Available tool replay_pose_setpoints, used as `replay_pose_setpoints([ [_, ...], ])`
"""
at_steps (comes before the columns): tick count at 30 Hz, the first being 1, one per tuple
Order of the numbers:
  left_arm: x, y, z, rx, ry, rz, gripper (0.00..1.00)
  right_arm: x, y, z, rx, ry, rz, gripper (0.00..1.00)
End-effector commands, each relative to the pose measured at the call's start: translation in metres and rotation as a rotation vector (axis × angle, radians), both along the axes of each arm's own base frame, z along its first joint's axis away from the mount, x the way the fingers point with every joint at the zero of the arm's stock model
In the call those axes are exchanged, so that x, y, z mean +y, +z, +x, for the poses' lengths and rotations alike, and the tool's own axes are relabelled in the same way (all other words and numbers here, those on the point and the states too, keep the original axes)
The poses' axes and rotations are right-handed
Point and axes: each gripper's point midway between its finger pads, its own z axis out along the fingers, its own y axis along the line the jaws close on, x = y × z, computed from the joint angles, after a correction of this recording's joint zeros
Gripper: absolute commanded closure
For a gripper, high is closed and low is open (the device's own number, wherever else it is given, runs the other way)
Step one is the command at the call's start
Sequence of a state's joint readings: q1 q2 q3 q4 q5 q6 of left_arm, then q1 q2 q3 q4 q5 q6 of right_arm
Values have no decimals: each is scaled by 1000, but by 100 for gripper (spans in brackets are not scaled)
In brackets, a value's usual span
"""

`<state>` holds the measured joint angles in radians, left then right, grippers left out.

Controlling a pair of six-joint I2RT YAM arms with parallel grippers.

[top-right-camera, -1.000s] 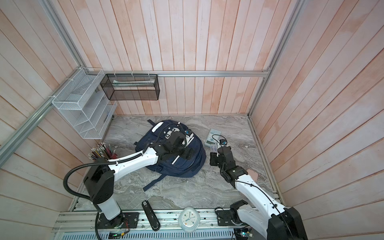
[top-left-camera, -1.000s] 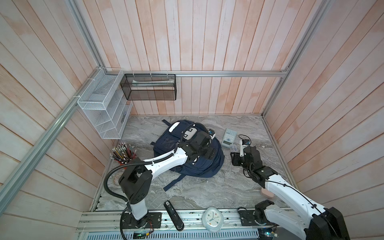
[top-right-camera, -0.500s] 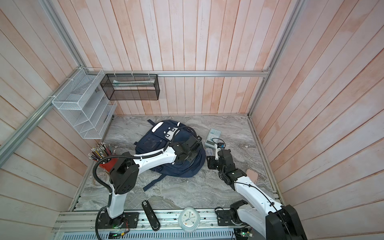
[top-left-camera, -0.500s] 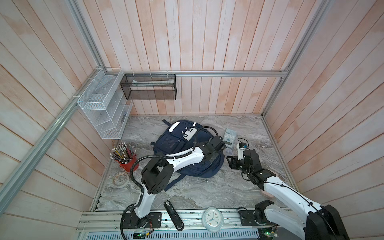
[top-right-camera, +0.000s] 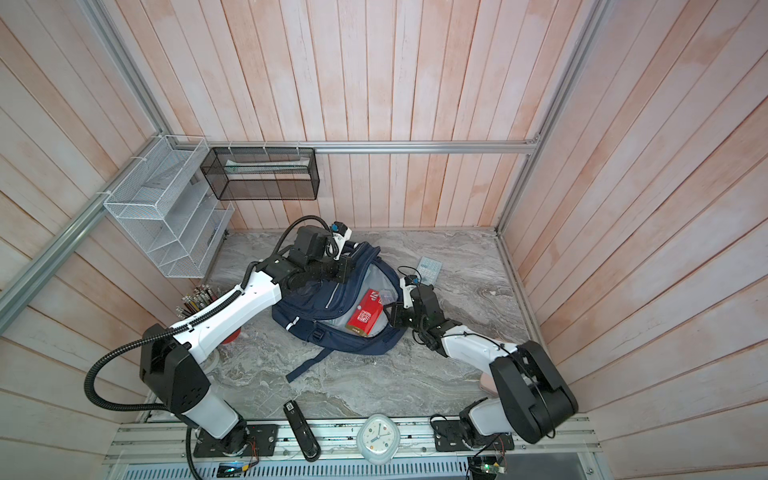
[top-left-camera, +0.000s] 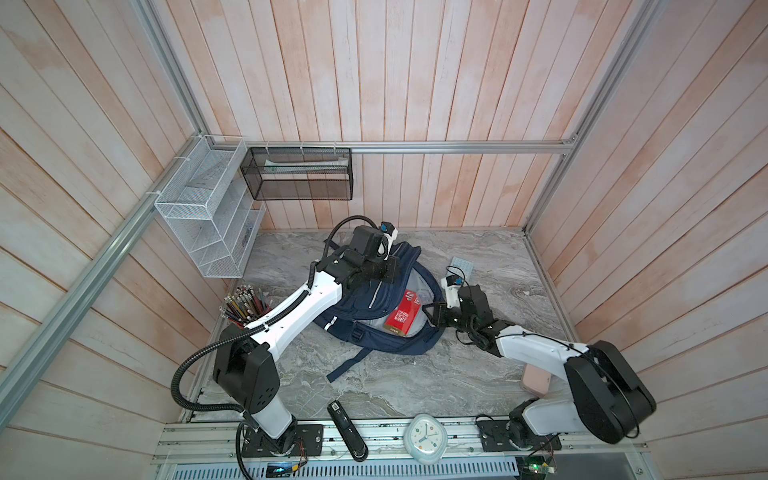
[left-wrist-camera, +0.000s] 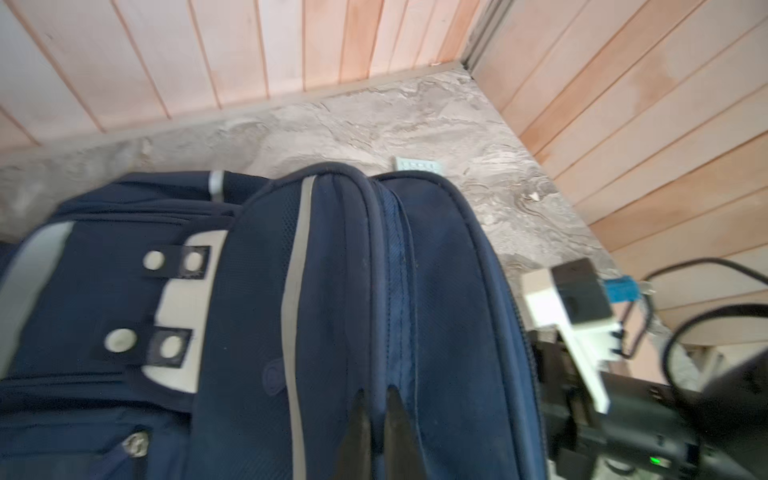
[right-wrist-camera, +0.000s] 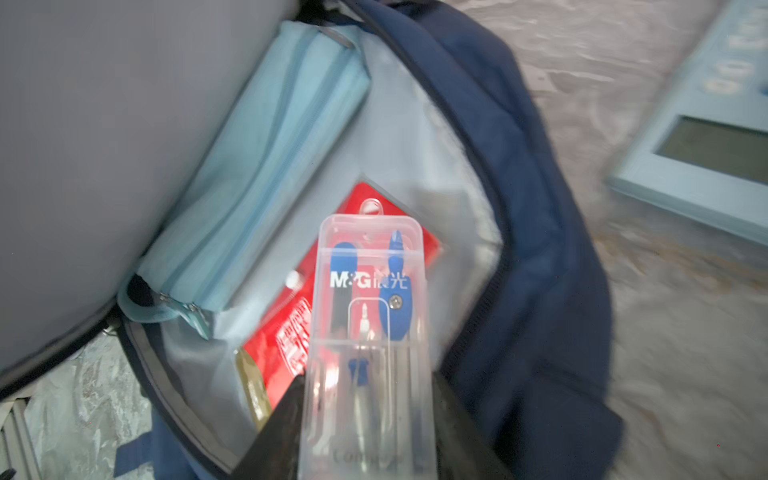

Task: Pack the student bag
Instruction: 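Push the compass box into the main compartment with the right gripper, then open the right gripper and withdraw it from the bag, then move the right gripper to the zipper pull while left holds the bag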

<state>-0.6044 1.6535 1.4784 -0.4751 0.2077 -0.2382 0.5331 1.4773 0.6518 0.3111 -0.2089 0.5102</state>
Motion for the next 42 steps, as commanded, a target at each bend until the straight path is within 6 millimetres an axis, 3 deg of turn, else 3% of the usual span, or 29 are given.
replay_pose_setpoints([
  [1,-22,23,-7,4,-81,-161,100,29,-9,22,26,-12,44,60],
  [5,-29,12,-9,53,-93,-196,100,60,-25,38,92,-55,104,53],
  [7,-30,10,-10,62,-94,-209,100,84,-10,35,58,-12,159,52],
  [10,-29,3,-10,69,-83,-205,100,96,14,22,9,13,239,33],
  [12,-29,-3,-13,84,-86,-211,100,87,24,16,-2,-12,282,22],
  [15,-31,-13,-17,107,-97,-230,100,69,25,4,3,-14,276,20],
  [19,-24,-30,-14,113,-53,-199,100,26,5,-24,32,-82,212,28],
  [23,-31,-68,-20,167,-21,-145,98,-24,-8,-56,27,-179,104,36],
  [26,-43,-89,-26,234,-28,-172,64,-47,-5,-74,-14,-210,48,37],
  [29,-43,-83,-26,239,-41,-213,43,-47,4,-91,-67,-195,14,37],
  [31,-30,-67,-25,216,-10,-255,35,-37,9,-102,-78,-175,41,36],
  [34,9,-41,-29,173,87,-338,19,-14,10,-115,-85,-123,83,35],
  [36,40,-35,-41,147,156,-355,13,7,14,-119,-96,-69,97,35],
  [39,82,-47,-59,142,308,-355,0,41,17,-119,-112,18,74,34],
  [42,116,-67,-75,171,461,-414,0,79,21,-121,-129,116,65,32],
])
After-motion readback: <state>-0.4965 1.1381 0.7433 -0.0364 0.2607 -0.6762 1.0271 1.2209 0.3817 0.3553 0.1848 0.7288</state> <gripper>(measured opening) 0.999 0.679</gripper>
